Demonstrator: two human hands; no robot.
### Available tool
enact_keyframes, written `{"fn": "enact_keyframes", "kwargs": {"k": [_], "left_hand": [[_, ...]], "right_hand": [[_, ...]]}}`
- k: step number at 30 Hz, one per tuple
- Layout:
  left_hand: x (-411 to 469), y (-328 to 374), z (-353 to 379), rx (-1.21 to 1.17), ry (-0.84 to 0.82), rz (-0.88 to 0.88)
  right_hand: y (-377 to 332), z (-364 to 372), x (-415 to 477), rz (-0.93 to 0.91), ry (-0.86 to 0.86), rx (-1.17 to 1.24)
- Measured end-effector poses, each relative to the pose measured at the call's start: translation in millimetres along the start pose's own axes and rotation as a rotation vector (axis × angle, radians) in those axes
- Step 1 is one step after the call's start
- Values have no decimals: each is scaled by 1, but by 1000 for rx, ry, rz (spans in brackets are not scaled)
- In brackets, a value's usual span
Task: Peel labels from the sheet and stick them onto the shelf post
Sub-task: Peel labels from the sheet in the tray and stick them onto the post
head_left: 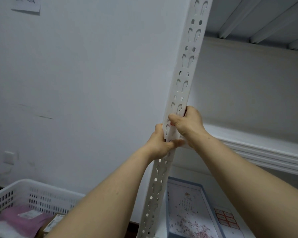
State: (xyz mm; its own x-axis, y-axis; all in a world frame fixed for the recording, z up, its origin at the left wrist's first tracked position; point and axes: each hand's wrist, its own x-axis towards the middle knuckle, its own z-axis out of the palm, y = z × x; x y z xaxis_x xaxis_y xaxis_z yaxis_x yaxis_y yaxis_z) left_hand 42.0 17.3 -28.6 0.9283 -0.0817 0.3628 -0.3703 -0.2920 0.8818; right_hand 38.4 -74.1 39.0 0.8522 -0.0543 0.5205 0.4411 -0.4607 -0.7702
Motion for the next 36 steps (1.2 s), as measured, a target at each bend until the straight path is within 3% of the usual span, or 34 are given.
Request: {"fn": "enact_keyframes", "kwargs": {"k": [6, 15, 20, 23, 26, 28, 36], "left_hand": [[0, -2, 0, -66, 7, 28], [-1, -1, 0, -29, 4, -19], [-5, 5, 3, -42, 35, -14], [-11, 10, 5, 42, 293, 39], [-15, 16, 5, 164, 660, 298], [-15, 26, 5, 218, 672, 390], [-8, 23, 4, 291, 678, 305]], "right_hand": [[-4, -19, 0, 89, -175, 142], [2, -3, 7, 76, -49, 94], [2, -15, 11, 111, -152, 115], [3, -26, 15, 169, -206, 283], [5, -28, 16, 145, -241, 326], [7, -30, 16, 141, -264, 334], [14, -30, 18, 89, -280, 317]]}}
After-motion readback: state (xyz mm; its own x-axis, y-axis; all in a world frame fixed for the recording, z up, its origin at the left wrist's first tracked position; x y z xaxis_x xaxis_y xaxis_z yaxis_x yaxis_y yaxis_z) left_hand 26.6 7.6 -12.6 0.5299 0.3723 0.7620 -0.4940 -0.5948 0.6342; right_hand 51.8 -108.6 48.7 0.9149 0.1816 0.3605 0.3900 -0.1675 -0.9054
